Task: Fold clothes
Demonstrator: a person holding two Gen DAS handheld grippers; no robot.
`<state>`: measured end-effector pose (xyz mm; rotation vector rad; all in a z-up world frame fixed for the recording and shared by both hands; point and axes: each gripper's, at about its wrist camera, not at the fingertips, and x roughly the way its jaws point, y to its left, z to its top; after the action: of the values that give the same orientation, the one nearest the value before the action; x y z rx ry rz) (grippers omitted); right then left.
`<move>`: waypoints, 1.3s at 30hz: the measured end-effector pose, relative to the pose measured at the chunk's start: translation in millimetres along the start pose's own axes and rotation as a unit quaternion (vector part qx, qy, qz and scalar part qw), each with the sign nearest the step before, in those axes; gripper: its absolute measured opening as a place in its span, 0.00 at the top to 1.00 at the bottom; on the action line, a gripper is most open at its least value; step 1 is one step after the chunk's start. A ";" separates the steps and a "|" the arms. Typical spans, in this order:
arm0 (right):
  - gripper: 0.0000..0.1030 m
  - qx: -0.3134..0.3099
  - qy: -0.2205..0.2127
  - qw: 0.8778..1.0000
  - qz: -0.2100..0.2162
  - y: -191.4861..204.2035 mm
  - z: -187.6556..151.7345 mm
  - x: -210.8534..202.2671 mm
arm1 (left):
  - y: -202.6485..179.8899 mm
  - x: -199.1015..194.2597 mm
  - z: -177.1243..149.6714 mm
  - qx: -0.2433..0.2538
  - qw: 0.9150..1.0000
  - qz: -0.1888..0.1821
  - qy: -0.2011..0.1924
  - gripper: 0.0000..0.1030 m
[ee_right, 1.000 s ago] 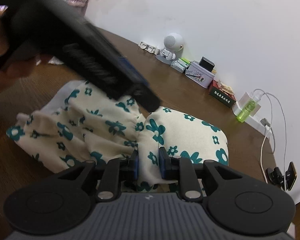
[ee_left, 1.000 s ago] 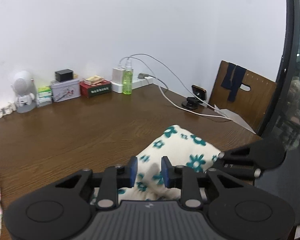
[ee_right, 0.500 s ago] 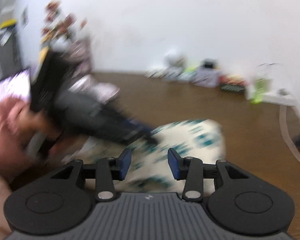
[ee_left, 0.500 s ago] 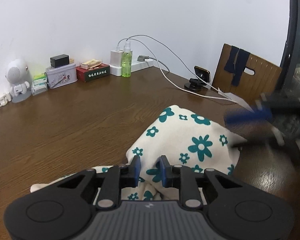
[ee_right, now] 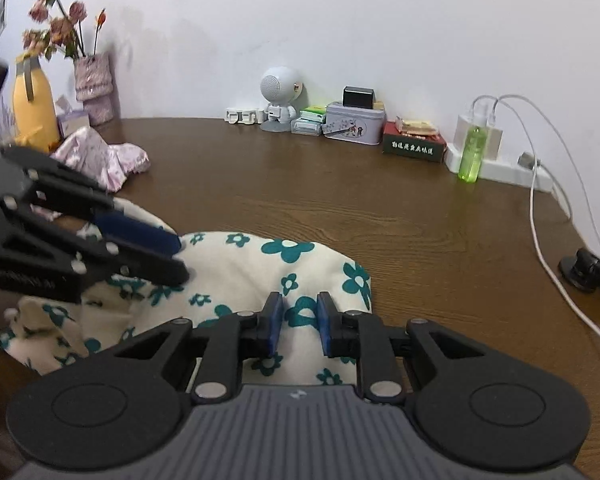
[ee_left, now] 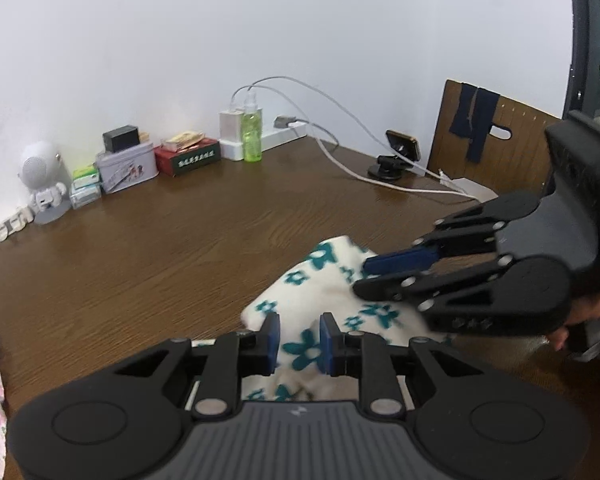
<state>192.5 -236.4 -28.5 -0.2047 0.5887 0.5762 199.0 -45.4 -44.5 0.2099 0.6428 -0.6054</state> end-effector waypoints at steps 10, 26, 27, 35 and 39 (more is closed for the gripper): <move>0.39 0.067 -0.025 0.996 0.052 -23.1 7.4 -20.5 | -12.0 14.9 -7.1 0.013 1.000 0.006 0.028 0.81; 0.35 0.267 0.014 0.955 0.129 -82.9 -27.2 -7.1 | -9.1 13.0 -11.6 0.008 1.000 -0.007 0.020 0.81; 0.35 0.271 0.016 0.953 0.134 -81.8 -28.6 -5.0 | -9.1 12.7 -11.9 0.008 1.000 -0.008 0.020 0.81; 0.46 0.295 0.016 0.944 0.150 -71.0 -31.4 2.1 | -9.3 11.9 -12.6 0.004 1.000 -0.009 0.016 0.81; 0.66 0.325 0.007 0.933 0.154 -72.7 -37.8 -0.2 | -11.0 9.0 -11.6 0.006 1.000 -0.011 0.012 0.79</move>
<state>215.9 -309.3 -57.7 0.5197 0.8012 0.6519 192.4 -54.2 -59.2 0.2212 0.6658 -0.6290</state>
